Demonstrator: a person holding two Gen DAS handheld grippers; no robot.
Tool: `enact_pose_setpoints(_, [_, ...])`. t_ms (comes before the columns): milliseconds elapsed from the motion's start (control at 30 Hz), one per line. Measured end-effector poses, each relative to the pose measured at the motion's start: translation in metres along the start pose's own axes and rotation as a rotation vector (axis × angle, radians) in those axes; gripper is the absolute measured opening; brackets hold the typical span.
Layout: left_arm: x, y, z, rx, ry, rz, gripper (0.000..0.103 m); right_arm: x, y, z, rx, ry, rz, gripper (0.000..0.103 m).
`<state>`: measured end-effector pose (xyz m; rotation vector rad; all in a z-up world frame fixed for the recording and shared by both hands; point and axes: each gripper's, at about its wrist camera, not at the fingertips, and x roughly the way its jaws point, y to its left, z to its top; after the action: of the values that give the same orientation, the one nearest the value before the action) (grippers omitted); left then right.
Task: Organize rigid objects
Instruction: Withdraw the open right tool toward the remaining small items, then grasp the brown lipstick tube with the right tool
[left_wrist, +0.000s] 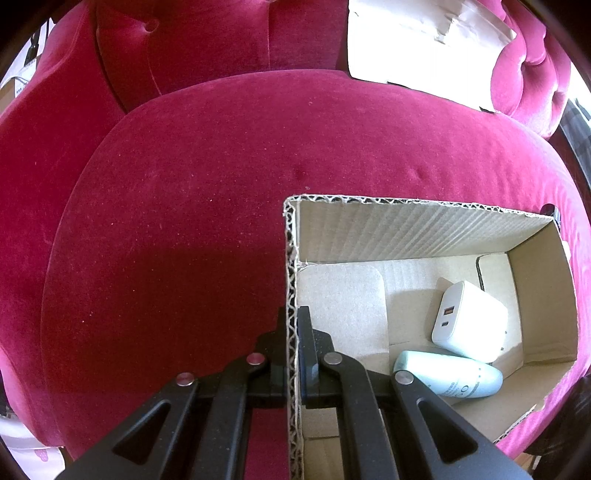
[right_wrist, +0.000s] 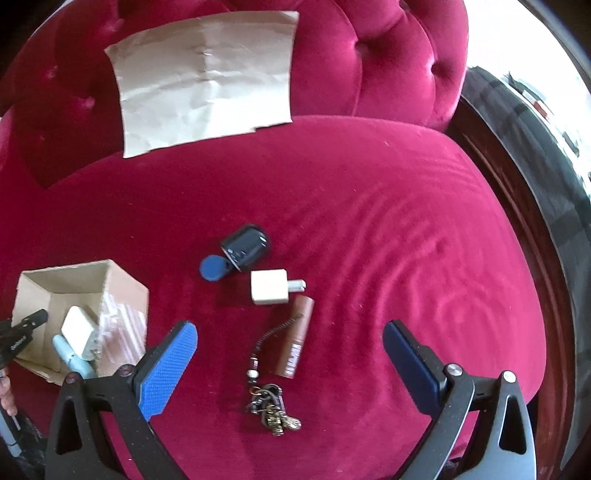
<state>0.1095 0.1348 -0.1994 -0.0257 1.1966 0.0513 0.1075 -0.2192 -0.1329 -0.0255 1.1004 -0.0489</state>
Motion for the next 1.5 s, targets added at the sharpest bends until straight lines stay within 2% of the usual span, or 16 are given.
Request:
enact_pose_setpoints(833, [-0.002,-0.002,-0.001,0.006,-0.002,0.005,0.003,0.071,-0.033,-0.033,0.102,0.128,-0.074,0.102])
enact_pose_setpoints(1000, [-0.002,-0.002,-0.001,0.006,-0.002,0.005,0.003,0.076,-0.035,-0.033,0.099,0.124,-0.074,0.096])
enact_pose_setpoints(1200, [-0.002,-0.002,-0.001,0.010,-0.003,0.008,0.003,0.078,-0.024,-0.031,0.087,0.130,-0.053,0.078])
enact_pose_setpoints(1300, [-0.002,-0.002,-0.001,0.012,-0.003,0.010,0.003,0.078,-0.023,-0.032,0.094,0.122,-0.019,0.064])
enact_pose_setpoints(1333, [-0.003,-0.002,-0.001,0.011,-0.003,0.009,0.003,0.078,-0.020,-0.032,0.091,0.118,-0.014,0.055])
enact_pose_setpoints(1433, [-0.003,-0.001,-0.001,0.012,-0.003,0.010,0.003,0.074,-0.013,-0.030,0.066,0.104,-0.001,0.017])
enact_pose_setpoints(1500, [-0.002,-0.002,-0.001,0.012,-0.003,0.010,0.003,0.073,-0.011,-0.030,0.052,0.104,-0.008,0.017])
